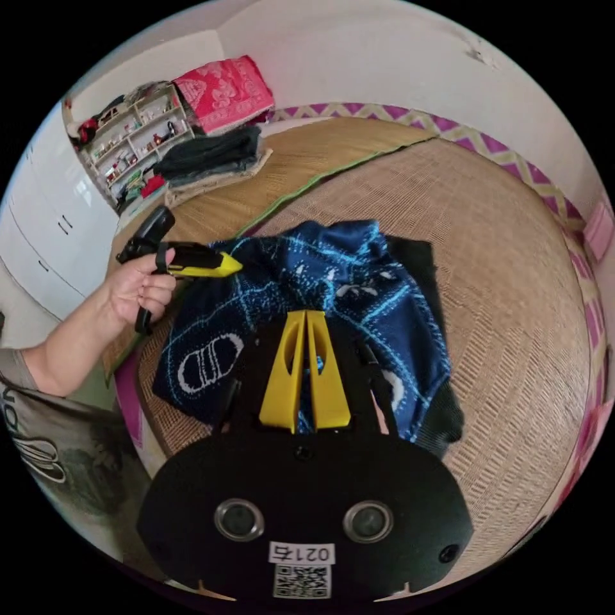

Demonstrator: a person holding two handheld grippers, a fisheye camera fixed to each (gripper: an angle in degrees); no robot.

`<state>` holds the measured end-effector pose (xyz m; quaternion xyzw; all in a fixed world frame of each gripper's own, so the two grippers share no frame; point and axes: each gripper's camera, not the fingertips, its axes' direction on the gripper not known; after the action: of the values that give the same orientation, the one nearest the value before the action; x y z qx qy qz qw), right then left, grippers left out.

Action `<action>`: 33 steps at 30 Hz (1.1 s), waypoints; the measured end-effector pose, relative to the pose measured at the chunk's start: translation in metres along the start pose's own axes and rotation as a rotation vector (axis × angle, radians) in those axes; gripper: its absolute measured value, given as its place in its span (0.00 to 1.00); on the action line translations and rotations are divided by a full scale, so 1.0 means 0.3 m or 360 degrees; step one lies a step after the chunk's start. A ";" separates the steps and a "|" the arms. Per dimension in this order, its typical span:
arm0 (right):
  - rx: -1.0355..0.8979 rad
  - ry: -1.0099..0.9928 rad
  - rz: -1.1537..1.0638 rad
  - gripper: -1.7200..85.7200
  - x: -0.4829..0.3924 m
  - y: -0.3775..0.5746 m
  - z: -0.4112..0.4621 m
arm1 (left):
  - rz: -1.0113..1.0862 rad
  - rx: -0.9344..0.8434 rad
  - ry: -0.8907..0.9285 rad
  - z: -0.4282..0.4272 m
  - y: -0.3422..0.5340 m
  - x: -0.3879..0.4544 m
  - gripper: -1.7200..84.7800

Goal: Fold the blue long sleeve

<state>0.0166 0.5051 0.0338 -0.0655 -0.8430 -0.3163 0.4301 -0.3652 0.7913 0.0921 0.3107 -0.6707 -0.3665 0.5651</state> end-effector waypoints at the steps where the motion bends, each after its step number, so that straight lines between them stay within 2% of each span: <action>1: 0.0146 0.0033 0.0055 0.01 0.028 0.027 -0.068 | 0.0024 0.0043 0.0009 -0.017 0.019 0.019 0.01; 3: 0.0271 0.0108 0.0178 0.01 0.088 0.065 -0.121 | 0.0157 0.0098 0.0037 -0.018 0.035 0.091 0.01; 4: 0.0230 0.0167 0.0241 0.01 0.128 0.076 -0.094 | 0.0285 0.0088 0.0060 0.019 0.033 0.162 0.01; 5: 0.0055 0.0219 0.0241 0.01 0.162 0.075 -0.010 | 0.0347 0.0065 0.0070 0.050 0.027 0.200 0.01; 6: -0.0057 0.0229 0.0205 0.01 0.172 0.075 0.042 | 0.0457 -0.0020 0.0079 0.135 0.008 0.272 0.01; 7: 0.0047 0.0270 0.0156 0.01 0.168 0.098 0.040 | 0.0536 -0.0141 0.0048 0.238 -0.018 0.326 0.01; 8: 0.0003 0.0292 0.0135 0.01 0.171 0.096 0.029 | 0.0546 -0.0209 -0.0001 0.293 -0.034 0.341 0.01; 9: -0.0012 0.0313 0.0144 0.01 0.173 0.094 0.017 | 0.0464 -0.0312 -0.0247 0.380 -0.067 0.332 0.01; 10: 0.0009 0.0419 0.0219 0.01 0.177 0.102 -0.026 | 0.0395 -0.0332 -0.0288 0.408 -0.097 0.296 0.01; 11: 0.0131 0.0545 0.0239 0.01 0.167 0.136 -0.097 | 0.0314 -0.0301 -0.0222 0.396 -0.111 0.265 0.01; 13: 0.0316 0.0554 0.0276 0.02 0.165 0.210 -0.208 | 0.0107 -0.0225 -0.0059 0.345 -0.120 0.186 0.01; 15: 0.0353 0.0344 0.0381 0.02 0.190 0.292 -0.280 | 0.0104 -0.0196 -0.0019 0.317 -0.092 0.179 0.01; 17: 0.0338 -0.0068 0.0539 0.06 0.232 0.418 -0.316 | 0.0095 -0.0093 0.0029 0.246 -0.040 0.187 0.01; 19: 0.0343 -0.0364 0.0725 0.10 0.275 0.524 -0.305 | 0.0232 0.0067 0.0043 0.106 0.058 0.255 0.01; 23: 0.0420 -0.0863 0.1196 0.14 0.388 0.705 -0.184 | 0.0538 0.0172 -0.0038 -0.068 0.287 0.402 0.01; 28: 0.0479 -0.1147 0.1438 0.14 0.449 0.688 -0.016 | 0.0722 0.0235 -0.0174 -0.200 0.607 0.481 0.01; 31: 0.0540 -0.1292 0.1540 0.12 0.488 0.636 0.054 | 0.0754 0.0265 -0.0309 -0.233 0.690 0.433 0.01; 33: 0.0529 -0.1361 0.1592 0.10 0.513 0.603 0.079 | 0.0782 0.0306 -0.0250 -0.256 0.722 0.370 0.01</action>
<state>-0.0259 0.6374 0.2278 -0.5000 -0.8446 0.1081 0.1577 -0.3087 0.8049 0.3406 0.1616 -0.7995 -0.1761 0.5511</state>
